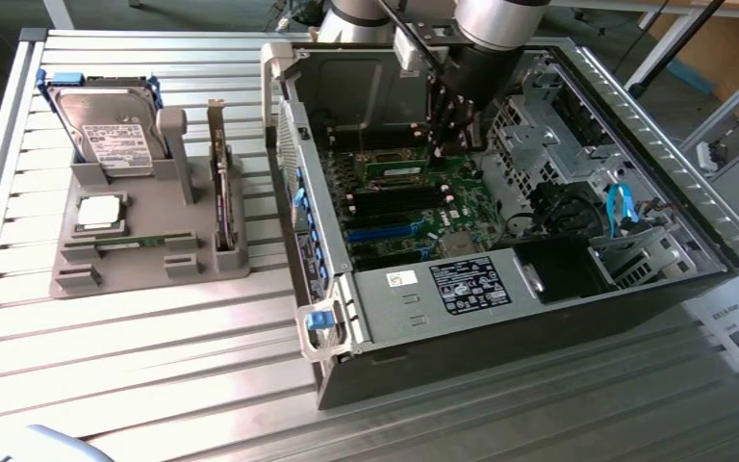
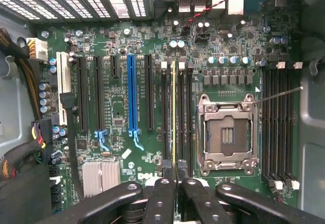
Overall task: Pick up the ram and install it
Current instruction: 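Insert the ram into the slot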
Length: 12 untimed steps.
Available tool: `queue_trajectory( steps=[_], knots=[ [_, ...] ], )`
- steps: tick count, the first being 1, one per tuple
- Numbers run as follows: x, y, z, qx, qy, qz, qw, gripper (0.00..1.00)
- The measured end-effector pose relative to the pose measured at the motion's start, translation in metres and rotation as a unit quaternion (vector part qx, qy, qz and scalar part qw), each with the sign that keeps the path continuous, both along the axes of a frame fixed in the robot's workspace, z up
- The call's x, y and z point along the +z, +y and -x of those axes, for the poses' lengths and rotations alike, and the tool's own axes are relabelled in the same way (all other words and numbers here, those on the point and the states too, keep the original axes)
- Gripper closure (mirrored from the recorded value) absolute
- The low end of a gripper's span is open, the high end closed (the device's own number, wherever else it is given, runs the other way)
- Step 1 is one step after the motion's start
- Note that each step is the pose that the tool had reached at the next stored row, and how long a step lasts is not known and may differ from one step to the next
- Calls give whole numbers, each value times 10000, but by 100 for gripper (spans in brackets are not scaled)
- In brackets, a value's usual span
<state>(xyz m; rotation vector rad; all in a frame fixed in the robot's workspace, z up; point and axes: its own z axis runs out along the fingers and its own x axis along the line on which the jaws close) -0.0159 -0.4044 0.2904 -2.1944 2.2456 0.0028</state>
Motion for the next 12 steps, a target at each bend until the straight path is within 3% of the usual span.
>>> queue_trajectory(
  steps=[5,12],
  knots=[
    [-14,1,0,0,0,0,10000,88],
    [-131,0,0,0,0,0,10000,88]
  ],
)
